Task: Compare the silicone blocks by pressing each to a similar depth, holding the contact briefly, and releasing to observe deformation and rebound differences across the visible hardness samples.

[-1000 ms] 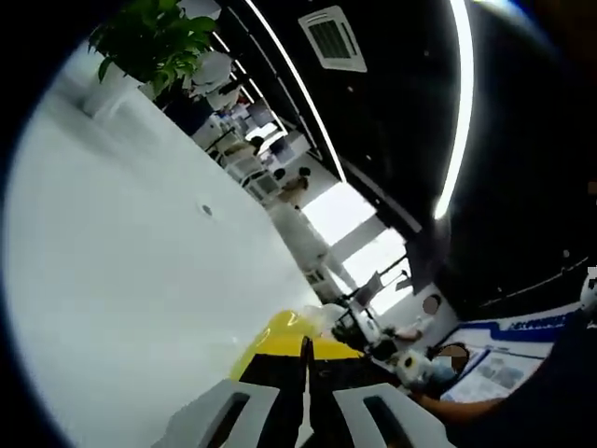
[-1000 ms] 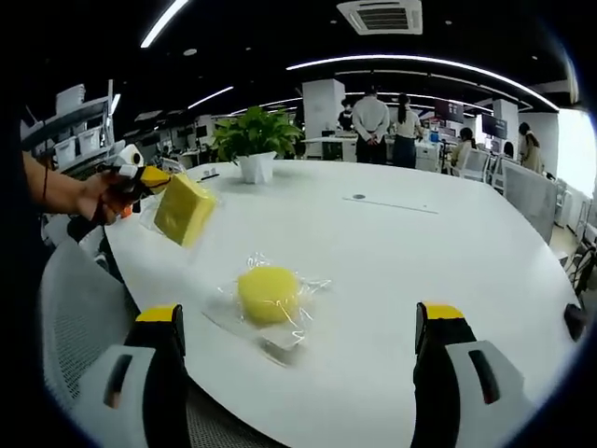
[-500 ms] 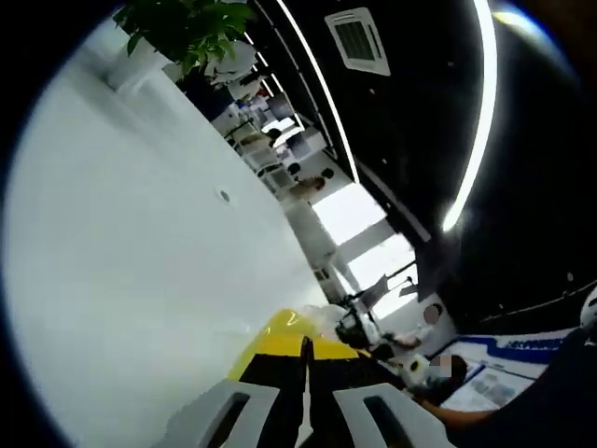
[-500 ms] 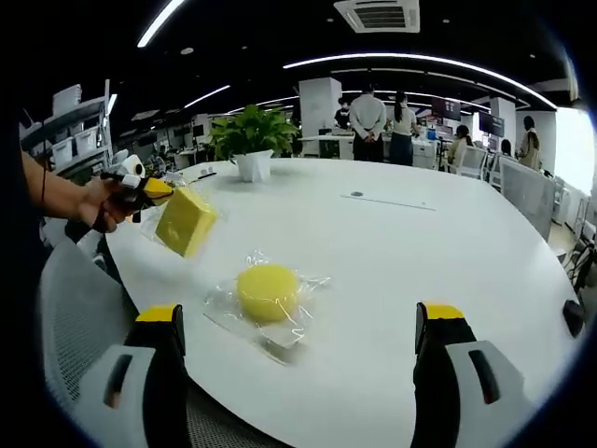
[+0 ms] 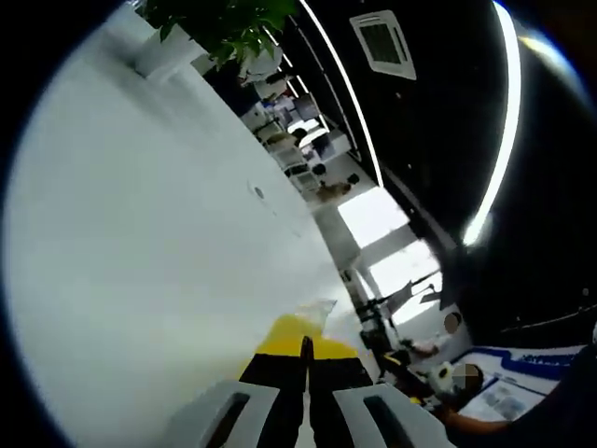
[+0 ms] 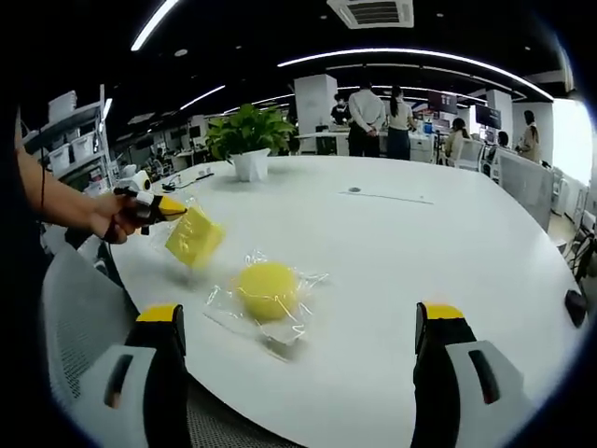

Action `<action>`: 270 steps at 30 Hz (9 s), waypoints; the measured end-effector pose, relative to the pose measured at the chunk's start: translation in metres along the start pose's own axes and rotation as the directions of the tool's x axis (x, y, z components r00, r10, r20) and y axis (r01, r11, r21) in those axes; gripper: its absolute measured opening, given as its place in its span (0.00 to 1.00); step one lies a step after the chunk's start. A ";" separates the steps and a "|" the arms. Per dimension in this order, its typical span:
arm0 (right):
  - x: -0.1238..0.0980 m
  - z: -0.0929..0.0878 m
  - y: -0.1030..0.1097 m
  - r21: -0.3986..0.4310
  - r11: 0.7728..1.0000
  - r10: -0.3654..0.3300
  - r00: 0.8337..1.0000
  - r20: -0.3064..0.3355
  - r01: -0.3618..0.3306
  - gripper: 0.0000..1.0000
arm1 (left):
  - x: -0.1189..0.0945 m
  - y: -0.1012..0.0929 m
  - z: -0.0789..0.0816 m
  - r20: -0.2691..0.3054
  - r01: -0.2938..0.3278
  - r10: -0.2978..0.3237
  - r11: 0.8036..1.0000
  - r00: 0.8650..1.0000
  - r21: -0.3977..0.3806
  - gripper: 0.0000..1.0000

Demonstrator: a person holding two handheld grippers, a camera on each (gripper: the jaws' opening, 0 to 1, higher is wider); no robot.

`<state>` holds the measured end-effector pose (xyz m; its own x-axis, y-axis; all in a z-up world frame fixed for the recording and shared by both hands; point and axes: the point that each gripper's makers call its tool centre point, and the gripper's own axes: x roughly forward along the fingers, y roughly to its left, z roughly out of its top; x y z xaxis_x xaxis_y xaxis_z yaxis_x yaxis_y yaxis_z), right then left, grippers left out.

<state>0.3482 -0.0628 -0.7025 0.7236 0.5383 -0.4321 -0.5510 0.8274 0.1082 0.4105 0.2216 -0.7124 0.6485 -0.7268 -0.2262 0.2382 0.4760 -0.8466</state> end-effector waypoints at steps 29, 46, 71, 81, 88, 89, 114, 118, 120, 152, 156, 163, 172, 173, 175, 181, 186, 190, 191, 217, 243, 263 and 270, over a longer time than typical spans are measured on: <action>0.002 -0.006 0.002 0.014 1.000 0.018 0.999 -0.045 -0.017 0.96 | 0.004 0.055 -0.012 -0.131 -0.154 0.229 0.893 0.965 0.422 0.00; 0.002 -0.007 0.001 0.036 0.999 0.015 0.999 -0.039 -0.014 0.96 | 0.000 0.066 -0.009 -0.095 -0.174 0.249 0.858 0.964 0.484 0.00; -0.001 0.001 -0.010 0.027 1.000 -0.009 1.000 -0.012 0.010 0.96 | -0.065 0.023 0.012 0.076 -0.212 0.219 0.710 0.973 0.671 1.00; 0.003 0.000 -0.008 0.010 1.000 0.003 1.000 -0.023 -0.003 0.96 | -0.084 -0.022 0.005 0.076 -0.154 0.144 0.671 0.987 0.726 1.00; 0.003 -0.001 -0.006 -0.072 0.997 0.006 0.999 -0.044 -0.009 0.96 | -0.091 -0.020 -0.013 0.078 -0.166 0.156 0.696 0.985 0.699 1.00; 0.003 -0.003 -0.006 -0.064 0.998 0.005 0.999 -0.054 -0.008 0.96 | -0.093 -0.019 -0.016 0.079 -0.171 0.162 0.704 0.984 0.689 1.00; -0.003 -0.006 -0.014 -0.027 0.999 0.039 0.996 -0.074 -0.041 0.97 | -0.088 -0.010 -0.040 0.041 -0.163 0.181 0.742 0.983 0.650 1.00; -0.001 -0.006 -0.014 -0.018 0.999 0.043 0.996 -0.076 -0.044 0.97 | -0.084 -0.013 -0.040 0.028 -0.161 0.189 0.741 0.982 0.652 1.00; 0.000 -0.005 -0.015 -0.011 0.999 0.046 0.996 -0.071 -0.047 0.97 | -0.082 -0.015 -0.040 0.036 -0.162 0.183 0.742 0.982 0.651 1.00; -0.004 -0.008 -0.028 0.010 0.997 0.072 0.995 -0.065 -0.072 0.97 | 0.011 -0.078 -0.023 -0.117 -0.068 0.137 0.885 0.984 0.461 1.00; -0.003 -0.008 -0.027 0.016 0.997 0.076 0.995 -0.064 -0.076 0.97 | 0.029 -0.089 -0.027 -0.166 -0.029 0.096 0.931 0.981 0.365 1.00; 0.002 -0.005 -0.029 0.012 0.996 0.085 0.995 -0.059 -0.084 0.97 | 0.056 -0.078 -0.026 -0.203 -0.059 0.134 0.940 0.970 0.336 1.00; 0.007 0.001 -0.027 0.011 0.995 0.096 0.994 -0.054 -0.095 0.97 | 0.087 -0.067 -0.032 -0.227 -0.079 0.139 0.964 0.964 0.253 1.00; 0.008 0.001 -0.027 0.010 0.995 0.095 0.994 -0.053 -0.095 0.97 | 0.089 -0.066 -0.033 -0.229 -0.080 0.138 0.966 0.964 0.245 1.00; 0.008 0.001 -0.026 0.010 0.995 0.098 0.994 -0.053 -0.097 0.97 | 0.095 -0.063 -0.036 -0.236 -0.088 0.141 0.971 0.962 0.222 1.00; 0.003 -0.003 -0.027 0.023 0.996 0.090 0.994 -0.057 -0.089 0.97 | 0.115 -0.054 -0.040 -0.235 -0.107 0.136 0.985 0.962 0.132 0.99; 0.000 -0.004 -0.028 0.043 0.996 0.078 0.996 -0.052 -0.076 0.97 | 0.126 -0.043 -0.055 -0.283 -0.125 0.150 0.987 0.947 0.102 0.94; -0.002 -0.005 -0.027 0.047 0.996 0.074 0.996 -0.054 -0.072 0.97 | 0.131 -0.031 -0.062 -0.298 -0.157 0.170 0.985 0.939 0.070 0.86; -0.002 -0.006 -0.028 0.053 0.996 0.073 0.996 -0.053 -0.071 0.97 | 0.134 -0.026 -0.062 -0.287 -0.176 0.185 0.983 0.940 0.057 0.81; -0.010 -0.015 -0.023 0.102 0.993 0.068 0.996 -0.054 -0.062 0.96 | 0.148 0.006 -0.089 -0.418 -0.278 0.245 0.960 0.875 -0.020 0.16; -0.023 -0.008 -0.028 0.108 0.994 0.037 0.999 -0.034 -0.033 0.96 | 0.152 0.006 -0.094 -0.405 -0.310 0.307 0.949 0.861 0.060 0.01; -0.012 -0.006 -0.024 0.072 0.990 0.120 0.992 -0.028 -0.118 0.96 | 0.155 -0.092 -0.064 -0.289 0.056 0.008 0.976 0.957 0.211 0.00; -0.010 0.003 -0.025 0.112 0.984 0.137 0.991 0.002 -0.136 0.96 | 0.145 -0.116 -0.067 -0.312 0.129 -0.036 0.951 0.949 0.282 0.00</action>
<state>0.3562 -0.0879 -0.6982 0.6423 0.6469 -0.4110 -0.5944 0.7590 0.2657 0.4282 0.0278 -0.6793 0.3812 -0.8618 -0.3347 0.5138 0.4985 -0.6982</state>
